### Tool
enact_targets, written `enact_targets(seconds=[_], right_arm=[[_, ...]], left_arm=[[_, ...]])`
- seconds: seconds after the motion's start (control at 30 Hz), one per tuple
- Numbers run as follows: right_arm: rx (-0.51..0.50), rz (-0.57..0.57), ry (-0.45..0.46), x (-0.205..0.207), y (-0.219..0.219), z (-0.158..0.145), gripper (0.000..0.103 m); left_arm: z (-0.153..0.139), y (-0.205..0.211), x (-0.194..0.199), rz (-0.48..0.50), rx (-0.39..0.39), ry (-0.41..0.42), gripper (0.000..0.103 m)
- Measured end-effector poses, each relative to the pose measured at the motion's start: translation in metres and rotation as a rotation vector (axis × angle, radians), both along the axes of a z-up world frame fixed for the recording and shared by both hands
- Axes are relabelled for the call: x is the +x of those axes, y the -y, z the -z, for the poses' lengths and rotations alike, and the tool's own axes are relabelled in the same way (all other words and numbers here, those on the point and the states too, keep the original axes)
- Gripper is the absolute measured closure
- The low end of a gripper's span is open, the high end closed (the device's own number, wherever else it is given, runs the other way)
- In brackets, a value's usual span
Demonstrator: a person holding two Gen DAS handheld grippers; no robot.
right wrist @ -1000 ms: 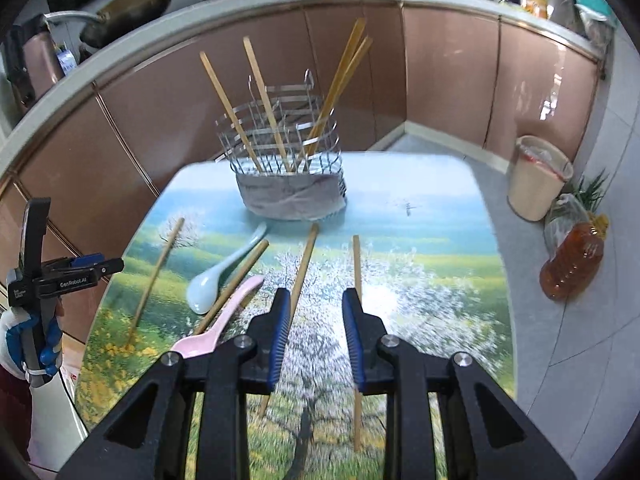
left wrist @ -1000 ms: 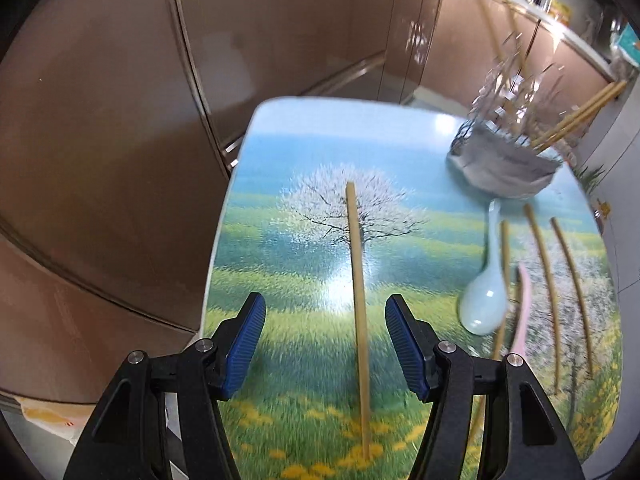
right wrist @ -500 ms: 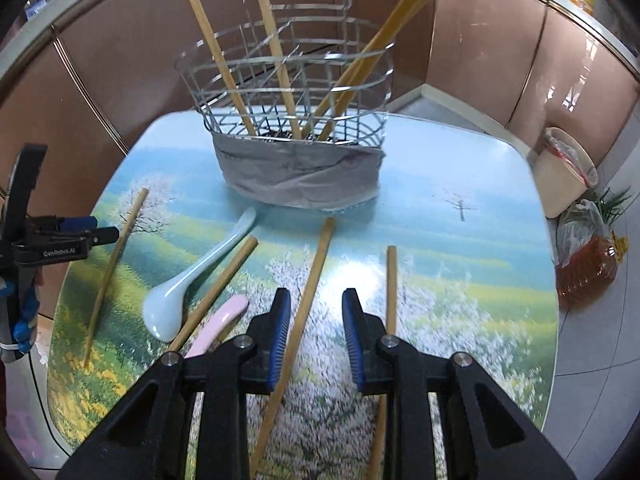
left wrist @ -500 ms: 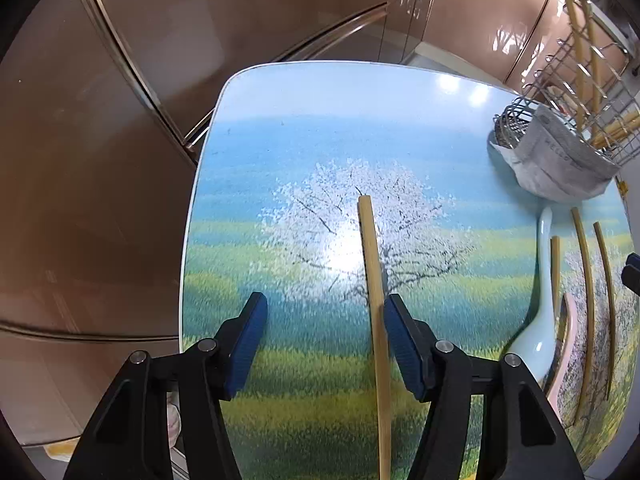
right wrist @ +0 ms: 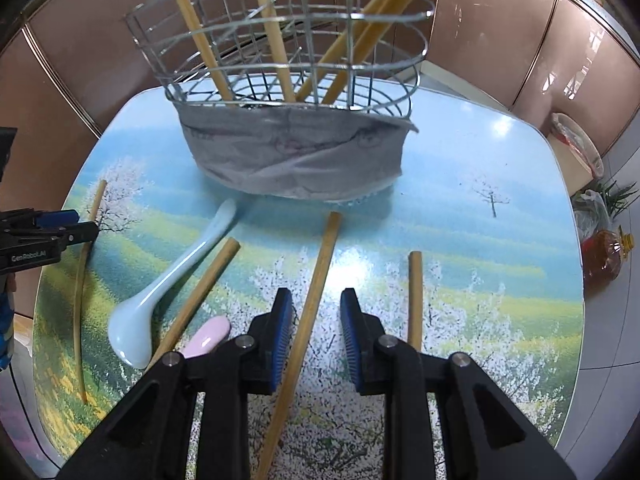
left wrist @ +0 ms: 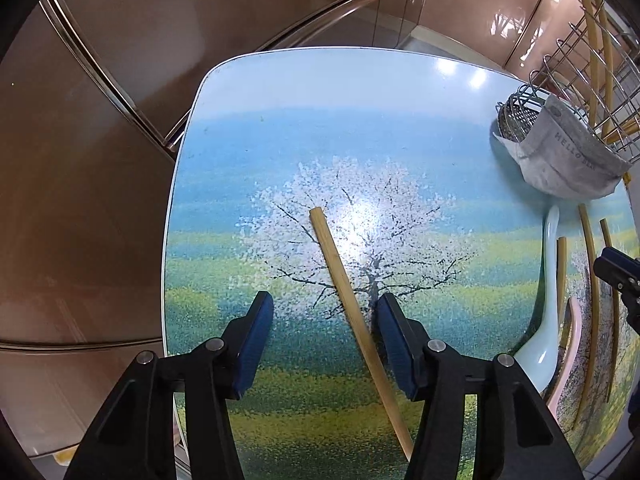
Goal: Organize utensils
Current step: 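Close the left tool on a chopstick while the right tool closes on another, then lift the left tool's chopstick over the wire holder while the right tool carries its own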
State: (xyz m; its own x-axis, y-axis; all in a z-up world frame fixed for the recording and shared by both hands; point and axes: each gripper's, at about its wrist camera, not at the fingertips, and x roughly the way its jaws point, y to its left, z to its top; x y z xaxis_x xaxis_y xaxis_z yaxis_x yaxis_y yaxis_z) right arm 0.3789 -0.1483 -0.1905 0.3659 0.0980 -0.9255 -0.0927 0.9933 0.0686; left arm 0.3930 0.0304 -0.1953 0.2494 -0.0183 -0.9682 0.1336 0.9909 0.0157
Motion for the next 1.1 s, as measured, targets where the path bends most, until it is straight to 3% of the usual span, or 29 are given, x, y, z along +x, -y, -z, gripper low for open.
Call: enact_targets(seconds=[0.23, 0.43, 0.7, 0.97, 1.1], right_arm=[[-0.004, 0.008, -0.011, 0.004, 0.0, 0.007, 0.081], [-0.016, 0.005, -0.008, 0.004, -0.002, 0.007, 0.082], [-0.04, 0.007, -0.021, 0.004, -0.002, 0.007, 0.091], [-0.058, -0.011, -0.033, -0.001, -0.006, 0.008, 0.093], [-0.055, -0.013, -0.043, -0.002, -0.01, 0.008, 0.094]], left_arm=[[-0.002, 0.005, 0.01, 0.002, -0.003, -0.006, 0.05], [-0.004, 0.006, 0.017, 0.023, -0.007, -0.005, 0.065], [-0.001, 0.014, 0.021, 0.11, -0.007, -0.012, 0.071], [-0.004, 0.019, 0.014, 0.182, -0.031, -0.027, 0.095], [-0.004, 0.026, 0.006, 0.212, -0.021, -0.02, 0.096]])
